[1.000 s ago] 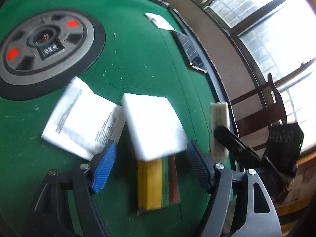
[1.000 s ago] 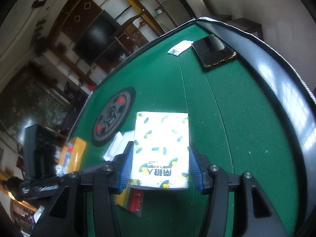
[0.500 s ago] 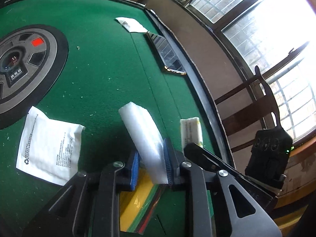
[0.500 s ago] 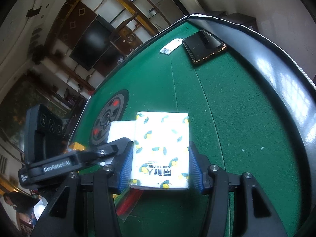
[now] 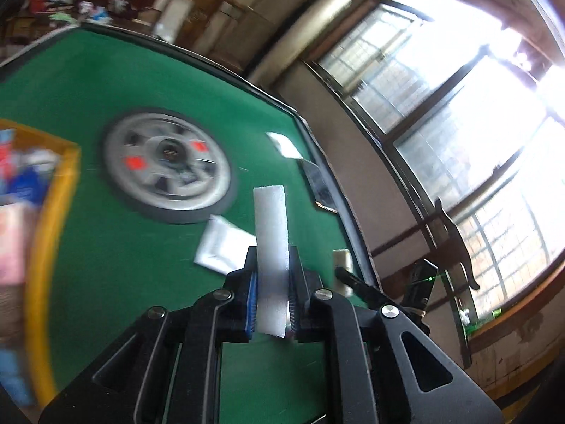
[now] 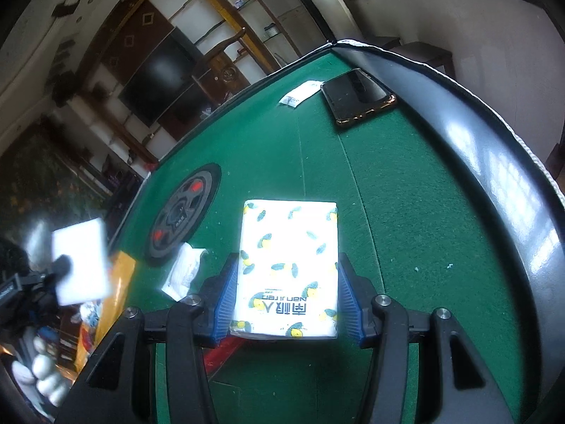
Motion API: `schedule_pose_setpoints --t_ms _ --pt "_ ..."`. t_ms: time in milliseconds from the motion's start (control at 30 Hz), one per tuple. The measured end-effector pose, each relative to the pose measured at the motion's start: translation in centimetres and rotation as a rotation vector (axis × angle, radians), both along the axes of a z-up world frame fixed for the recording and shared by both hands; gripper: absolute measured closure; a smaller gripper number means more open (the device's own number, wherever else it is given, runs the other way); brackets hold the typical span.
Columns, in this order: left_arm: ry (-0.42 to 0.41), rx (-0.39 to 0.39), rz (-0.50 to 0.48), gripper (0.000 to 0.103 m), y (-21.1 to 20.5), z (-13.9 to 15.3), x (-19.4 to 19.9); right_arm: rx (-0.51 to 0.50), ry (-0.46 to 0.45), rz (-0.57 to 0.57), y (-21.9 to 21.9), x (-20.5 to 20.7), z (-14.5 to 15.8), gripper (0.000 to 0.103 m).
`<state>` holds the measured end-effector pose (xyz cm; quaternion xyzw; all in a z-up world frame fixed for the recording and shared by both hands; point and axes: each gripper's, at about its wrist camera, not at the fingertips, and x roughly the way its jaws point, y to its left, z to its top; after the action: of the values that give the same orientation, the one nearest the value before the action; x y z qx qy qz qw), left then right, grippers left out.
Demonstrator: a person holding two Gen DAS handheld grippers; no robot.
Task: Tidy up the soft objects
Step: 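Carry both items over the box and lower them in, opening both tools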
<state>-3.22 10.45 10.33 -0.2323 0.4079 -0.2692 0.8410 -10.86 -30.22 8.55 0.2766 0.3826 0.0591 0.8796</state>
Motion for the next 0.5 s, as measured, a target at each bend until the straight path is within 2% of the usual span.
schedule_pose_setpoints --t_ms 133,200,300,400,500 --pt "-0.006 0.083 0.192 0.091 9.6 -0.2 -4.0 -0.058 0.011 0.039 1.5 0.5 0.2 0.055" --pt "0.02 0.124 0.284 0.091 13.8 -0.8 -6.1 -0.101 0.015 0.056 2.4 0.6 0.5 0.055" --pt "0.069 0.212 0.421 0.091 19.1 -2.2 -8.9 -0.107 0.016 0.082 3.6 0.6 1.4 0.055" --pt "0.121 0.273 0.502 0.09 22.2 -3.8 -10.1 -0.103 -0.001 0.123 5.5 0.6 2.9 0.055" --pt "0.154 0.294 0.558 0.082 23.8 -4.8 -10.7 -0.108 -0.026 0.193 8.6 1.0 4.7 0.055"
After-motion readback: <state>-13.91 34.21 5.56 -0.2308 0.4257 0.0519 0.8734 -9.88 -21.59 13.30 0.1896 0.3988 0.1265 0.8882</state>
